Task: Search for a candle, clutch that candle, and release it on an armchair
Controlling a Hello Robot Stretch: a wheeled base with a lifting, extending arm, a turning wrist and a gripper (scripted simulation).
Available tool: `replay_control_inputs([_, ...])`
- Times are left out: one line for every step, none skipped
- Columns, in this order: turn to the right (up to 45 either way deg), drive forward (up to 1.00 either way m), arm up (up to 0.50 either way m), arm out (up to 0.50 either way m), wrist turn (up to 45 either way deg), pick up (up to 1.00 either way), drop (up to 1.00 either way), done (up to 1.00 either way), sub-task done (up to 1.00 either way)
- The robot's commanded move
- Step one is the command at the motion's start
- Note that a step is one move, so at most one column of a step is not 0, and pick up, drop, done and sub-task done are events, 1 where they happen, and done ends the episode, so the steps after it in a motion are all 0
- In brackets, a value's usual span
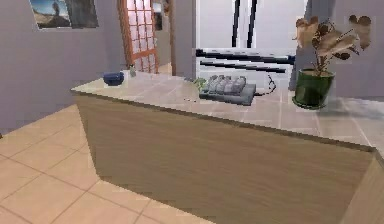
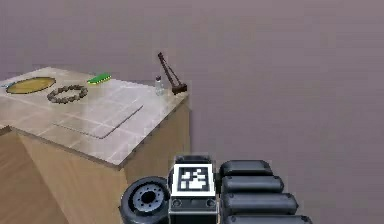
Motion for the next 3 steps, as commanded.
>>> replay_control_inputs([-45.0,0.0,0.0,0.0,0.0,0.0,0.0,0.0,0.0])
replay_control_inputs([-9.0,0.0,0.0,0.0,0.0,0.0,0.0,0.0,0.0])
replay_control_inputs([0.0,1.0,0.0,0.0,0.0,0.0,0.0,0.0,0.0])
